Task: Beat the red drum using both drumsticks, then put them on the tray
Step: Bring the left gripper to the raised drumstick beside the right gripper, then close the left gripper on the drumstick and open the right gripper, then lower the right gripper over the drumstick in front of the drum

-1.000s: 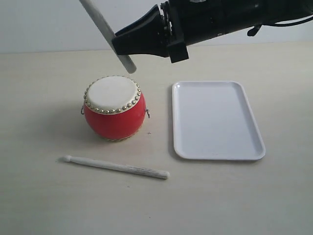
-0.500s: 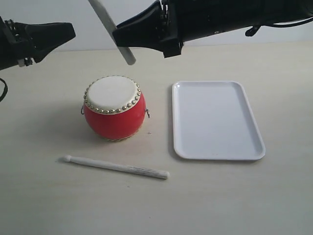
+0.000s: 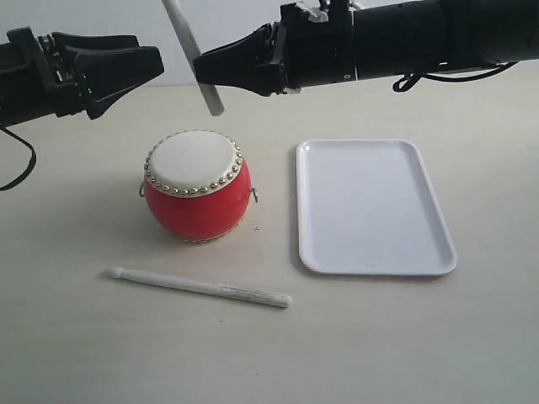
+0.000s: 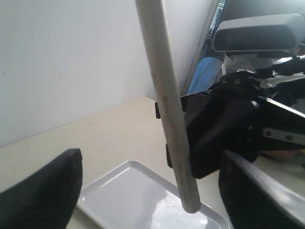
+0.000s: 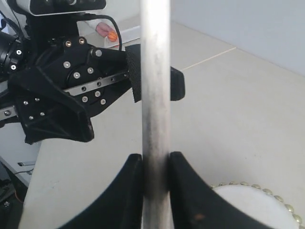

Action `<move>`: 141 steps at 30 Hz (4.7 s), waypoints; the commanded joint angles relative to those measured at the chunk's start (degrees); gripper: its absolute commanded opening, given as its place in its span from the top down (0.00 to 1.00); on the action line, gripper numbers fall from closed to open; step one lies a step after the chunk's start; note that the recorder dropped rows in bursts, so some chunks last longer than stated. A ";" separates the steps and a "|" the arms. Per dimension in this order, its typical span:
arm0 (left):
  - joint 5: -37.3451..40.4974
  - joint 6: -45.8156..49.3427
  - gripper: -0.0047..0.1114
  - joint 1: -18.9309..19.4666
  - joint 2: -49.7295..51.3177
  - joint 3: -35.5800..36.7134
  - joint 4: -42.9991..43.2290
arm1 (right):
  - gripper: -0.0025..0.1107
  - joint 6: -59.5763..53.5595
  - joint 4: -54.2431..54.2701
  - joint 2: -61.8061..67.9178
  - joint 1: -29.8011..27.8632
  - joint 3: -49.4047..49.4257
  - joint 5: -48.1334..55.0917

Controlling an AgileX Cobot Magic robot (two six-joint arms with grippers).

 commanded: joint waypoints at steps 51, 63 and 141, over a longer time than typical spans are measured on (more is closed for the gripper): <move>-0.47 -6.28 0.44 -8.20 -0.39 -0.13 -11.78 | 0.98 2.06 3.82 1.64 2.63 1.46 6.31; -0.47 -9.71 0.60 -8.20 -0.39 -0.13 -12.13 | 0.98 2.38 3.82 1.64 2.63 1.46 4.88; 37.89 -41.43 0.96 -0.34 -19.61 -4.90 33.64 | 0.44 71.35 -84.91 -0.19 18.18 -23.23 1.23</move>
